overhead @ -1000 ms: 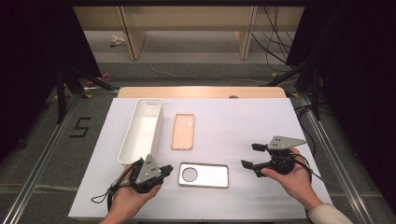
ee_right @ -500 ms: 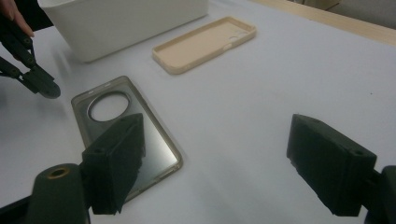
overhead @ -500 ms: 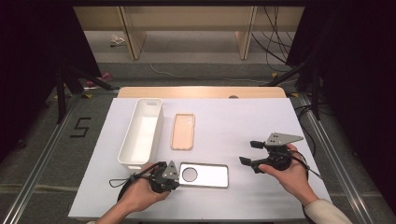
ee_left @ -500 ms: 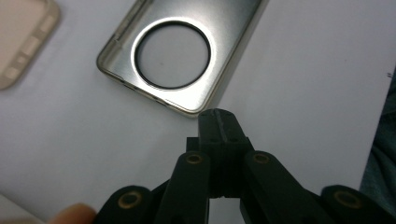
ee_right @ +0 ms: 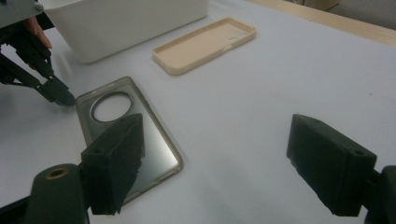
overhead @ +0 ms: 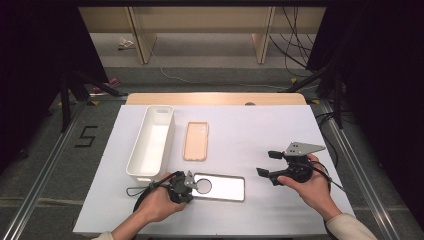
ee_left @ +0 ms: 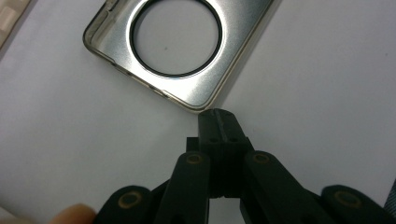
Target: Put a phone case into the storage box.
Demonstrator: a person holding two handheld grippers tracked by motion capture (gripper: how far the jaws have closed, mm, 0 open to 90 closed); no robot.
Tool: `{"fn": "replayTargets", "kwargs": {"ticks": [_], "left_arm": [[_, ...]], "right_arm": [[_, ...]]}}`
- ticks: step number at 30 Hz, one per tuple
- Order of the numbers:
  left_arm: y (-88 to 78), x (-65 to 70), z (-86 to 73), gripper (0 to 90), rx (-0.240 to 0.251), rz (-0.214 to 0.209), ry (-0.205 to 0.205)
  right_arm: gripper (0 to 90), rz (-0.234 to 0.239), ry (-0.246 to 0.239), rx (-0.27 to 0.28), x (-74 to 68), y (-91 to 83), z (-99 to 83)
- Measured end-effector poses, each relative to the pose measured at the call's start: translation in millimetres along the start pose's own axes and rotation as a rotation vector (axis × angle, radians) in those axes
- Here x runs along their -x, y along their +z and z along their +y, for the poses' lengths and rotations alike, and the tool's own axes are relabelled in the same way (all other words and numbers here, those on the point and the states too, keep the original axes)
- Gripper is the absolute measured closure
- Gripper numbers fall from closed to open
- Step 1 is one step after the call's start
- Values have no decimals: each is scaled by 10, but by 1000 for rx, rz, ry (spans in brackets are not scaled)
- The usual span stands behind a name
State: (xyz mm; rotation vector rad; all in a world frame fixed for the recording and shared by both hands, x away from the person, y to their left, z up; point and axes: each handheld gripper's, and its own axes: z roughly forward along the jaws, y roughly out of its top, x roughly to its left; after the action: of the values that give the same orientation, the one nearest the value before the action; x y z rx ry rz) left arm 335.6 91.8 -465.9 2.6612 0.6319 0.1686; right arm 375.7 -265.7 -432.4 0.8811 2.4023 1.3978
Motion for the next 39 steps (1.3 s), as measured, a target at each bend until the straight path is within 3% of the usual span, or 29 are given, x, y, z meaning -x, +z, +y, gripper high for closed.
{"fn": "replayTargets", "kwargs": {"ticks": [13, 39], "left_arm": [[136, -81, 336, 896, -40, 33, -68], [267, -188, 699, 896, -28, 101, -87]], "right_arm": [[202, 0, -3, 2, -7, -10, 3], [203, 0, -6, 6, 2, -23, 4]]}}
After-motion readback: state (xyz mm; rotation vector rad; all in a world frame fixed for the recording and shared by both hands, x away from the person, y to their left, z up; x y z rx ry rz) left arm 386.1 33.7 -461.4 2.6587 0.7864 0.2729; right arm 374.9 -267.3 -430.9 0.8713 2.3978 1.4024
